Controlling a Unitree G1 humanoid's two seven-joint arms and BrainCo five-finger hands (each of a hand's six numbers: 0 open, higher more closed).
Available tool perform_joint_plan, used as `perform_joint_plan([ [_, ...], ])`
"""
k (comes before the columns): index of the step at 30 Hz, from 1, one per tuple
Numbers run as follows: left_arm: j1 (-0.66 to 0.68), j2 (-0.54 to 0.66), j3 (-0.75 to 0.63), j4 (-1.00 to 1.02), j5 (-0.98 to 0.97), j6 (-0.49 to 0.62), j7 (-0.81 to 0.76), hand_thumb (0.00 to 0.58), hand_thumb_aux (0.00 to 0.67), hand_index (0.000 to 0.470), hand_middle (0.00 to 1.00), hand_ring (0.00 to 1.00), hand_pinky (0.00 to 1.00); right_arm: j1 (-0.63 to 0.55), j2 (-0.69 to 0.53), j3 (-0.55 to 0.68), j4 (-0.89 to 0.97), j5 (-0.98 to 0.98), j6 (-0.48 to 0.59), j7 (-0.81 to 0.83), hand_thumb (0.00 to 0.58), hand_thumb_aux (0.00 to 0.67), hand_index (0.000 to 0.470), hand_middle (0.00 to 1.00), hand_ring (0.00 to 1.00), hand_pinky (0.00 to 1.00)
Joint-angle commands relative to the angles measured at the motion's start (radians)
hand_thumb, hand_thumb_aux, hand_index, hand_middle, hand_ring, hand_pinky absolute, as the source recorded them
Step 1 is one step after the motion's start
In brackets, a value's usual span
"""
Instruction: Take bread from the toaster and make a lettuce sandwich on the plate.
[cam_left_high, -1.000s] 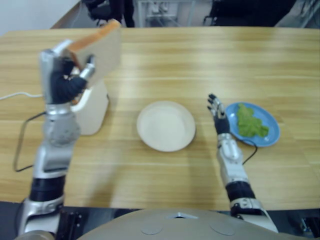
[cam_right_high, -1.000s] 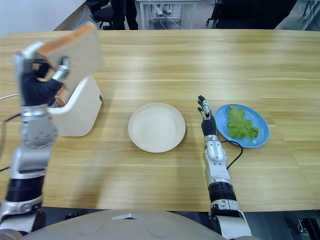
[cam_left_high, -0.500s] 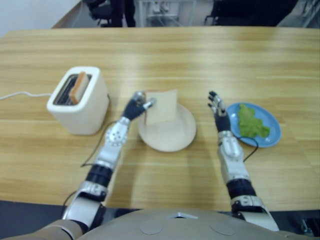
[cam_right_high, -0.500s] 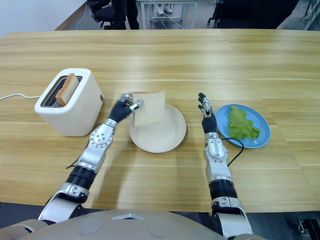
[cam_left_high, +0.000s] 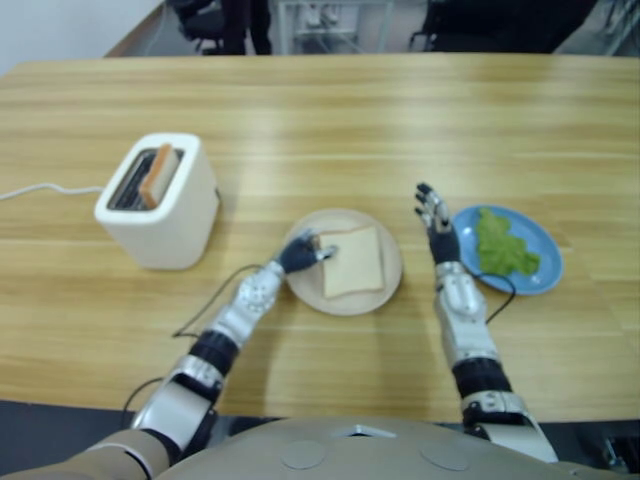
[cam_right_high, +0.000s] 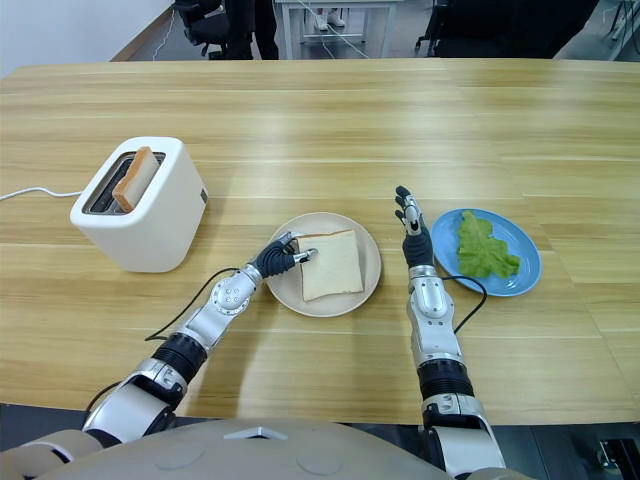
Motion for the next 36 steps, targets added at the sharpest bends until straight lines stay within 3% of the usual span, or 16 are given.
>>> perform_joint_plan([
  [1, 0.005, 0.062, -0.012, -0.135, 0.197, 0.083, 0.18, 0.0, 0.0, 0.0, 0.0, 0.0, 0.0, 0.011, 0.007, 0.011, -0.007, -0.011, 0.018, 0.002, 0.0, 0.0, 0.0, 0.0, 0.0, 0.0],
  [4, 0.023, 0.124, -0.045, -0.293, 0.449, 0.281, 0.271, 0.0, 0.0, 0.0, 0.0, 0.0, 0.0, 0.012, 0.008, 0.012, -0.008, -0.011, 0.02, 0.004, 0.0, 0.0, 0.0, 0.0, 0.0, 0.0],
  [7, 0.058, 0.154, -0.032, -0.439, 0.55, 0.379, 0.281, 0.0, 0.0, 0.0, 0.0, 0.0, 0.0, 0.011, 0.008, 0.012, -0.009, -0.012, 0.022, 0.006, 0.0, 0.0, 0.0, 0.0, 0.0, 0.0],
  [14, 0.152, 0.184, 0.095, -0.773, 0.605, 0.441, 0.396, 0.0, 0.0, 0.0, 0.0, 0.0, 0.0, 0.011, 0.004, 0.012, -0.028, -0.023, 0.018, 0.006, 0.0, 0.0, 0.0, 0.0, 0.0, 0.0],
  [17, 0.157, 0.175, 0.134, -0.796, 0.529, 0.41, 0.388, 0.0, 0.0, 0.0, 0.0, 0.0, 0.0, 0.009, -0.036, -0.002, -0.076, -0.046, 0.008, -0.001, 0.0, 0.0, 0.0, 0.0, 0.0, 0.0],
  [20, 0.134, 0.053, 0.219, -0.566, 0.054, 0.204, 0.265, 0.0, 0.0, 0.0, 0.0, 0.0, 0.0, -0.009, -0.258, -0.099, -0.192, -0.223, 0.02, -0.083, 0.0, 0.0, 0.0, 0.0, 0.0, 0.0],
  [22, 0.121, -0.015, 0.276, -0.441, -0.159, 0.114, 0.183, 0.0, 0.0, 0.0, 0.0, 0.0, 0.0, -0.034, -0.394, -0.126, -0.202, -0.346, 0.038, -0.147, 0.0, 0.0, 0.0, 0.0, 0.0, 0.0],
  [27, 0.098, -0.117, 0.381, -0.28, -0.48, 0.045, 0.007, 0.0, 0.0, 0.0, 0.0, 0.0, 0.0, -0.067, -0.631, 0.004, -0.126, -0.682, 0.084, -0.236, 0.0, 0.0, 0.0, 0.0, 0.0, 0.0],
  [31, 0.085, -0.131, 0.401, -0.235, -0.528, 0.019, -0.05, 0.0, 0.0, 0.0, 0.0, 0.0, 0.0, -0.078, -0.739, 0.133, -0.021, -0.909, 0.184, -0.306, 0.0, 0.0, 0.0, 0.0, 0.0, 0.0],
  [36, 0.088, -0.127, 0.393, -0.22, -0.495, 0.006, -0.053, 0.0, 0.0, 0.0, 0.0, 0.0, 0.0, -0.09, -0.795, 0.259, 0.14, -1.004, 0.216, -0.373, 0.0, 0.0, 0.0, 0.0, 0.0, 0.0],
])
